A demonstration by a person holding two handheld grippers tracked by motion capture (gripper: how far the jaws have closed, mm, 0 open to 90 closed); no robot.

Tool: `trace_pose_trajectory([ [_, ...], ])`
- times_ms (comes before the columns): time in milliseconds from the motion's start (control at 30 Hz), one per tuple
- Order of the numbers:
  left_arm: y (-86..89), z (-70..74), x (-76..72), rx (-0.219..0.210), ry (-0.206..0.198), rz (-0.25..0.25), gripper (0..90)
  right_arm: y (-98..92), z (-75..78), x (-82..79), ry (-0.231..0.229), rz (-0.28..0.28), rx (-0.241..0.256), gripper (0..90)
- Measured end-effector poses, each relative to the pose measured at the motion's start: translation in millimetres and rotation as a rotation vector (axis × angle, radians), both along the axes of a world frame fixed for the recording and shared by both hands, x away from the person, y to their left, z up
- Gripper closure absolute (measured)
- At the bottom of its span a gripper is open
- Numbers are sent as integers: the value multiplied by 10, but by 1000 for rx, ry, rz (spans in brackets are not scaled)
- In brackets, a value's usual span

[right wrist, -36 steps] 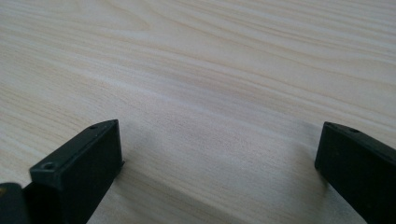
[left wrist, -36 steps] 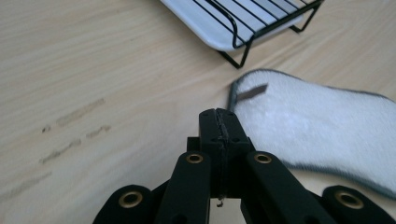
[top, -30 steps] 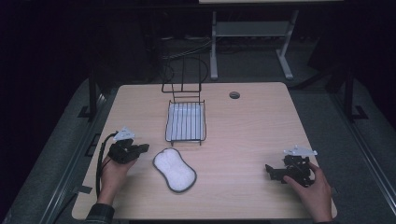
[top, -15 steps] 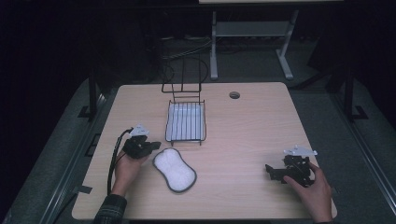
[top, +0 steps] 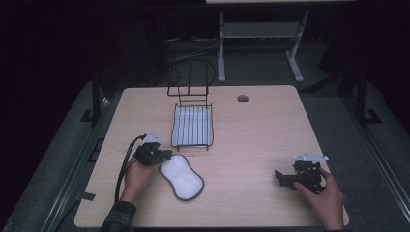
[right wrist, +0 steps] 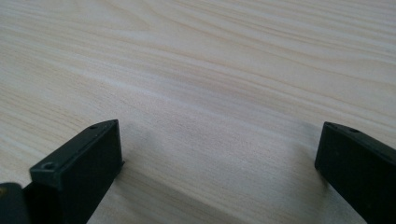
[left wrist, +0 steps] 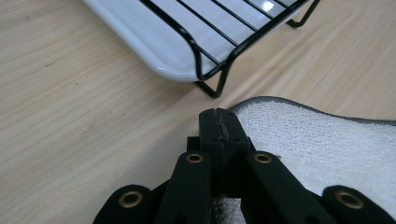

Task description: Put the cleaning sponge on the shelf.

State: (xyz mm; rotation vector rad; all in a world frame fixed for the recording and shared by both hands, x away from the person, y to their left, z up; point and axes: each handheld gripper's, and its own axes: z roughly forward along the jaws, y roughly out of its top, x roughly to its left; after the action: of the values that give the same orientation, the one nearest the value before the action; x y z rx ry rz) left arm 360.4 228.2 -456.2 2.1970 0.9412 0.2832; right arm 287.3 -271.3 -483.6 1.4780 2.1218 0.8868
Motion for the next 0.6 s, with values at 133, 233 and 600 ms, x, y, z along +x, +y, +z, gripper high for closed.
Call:
trace_pose_trajectory([
  [133, -50, 0, -30, -5, 4, -22, 898, 0, 0, 0, 0, 0, 0, 2],
  [233, -111, 2, -64, -3, 9, -43, 898, 0, 1, 0, 0, 0, -1, 2],
  [600, -303, 61, -179, 4, -9, -109, 898, 0, 0, 0, 0, 0, 0, 2],
])
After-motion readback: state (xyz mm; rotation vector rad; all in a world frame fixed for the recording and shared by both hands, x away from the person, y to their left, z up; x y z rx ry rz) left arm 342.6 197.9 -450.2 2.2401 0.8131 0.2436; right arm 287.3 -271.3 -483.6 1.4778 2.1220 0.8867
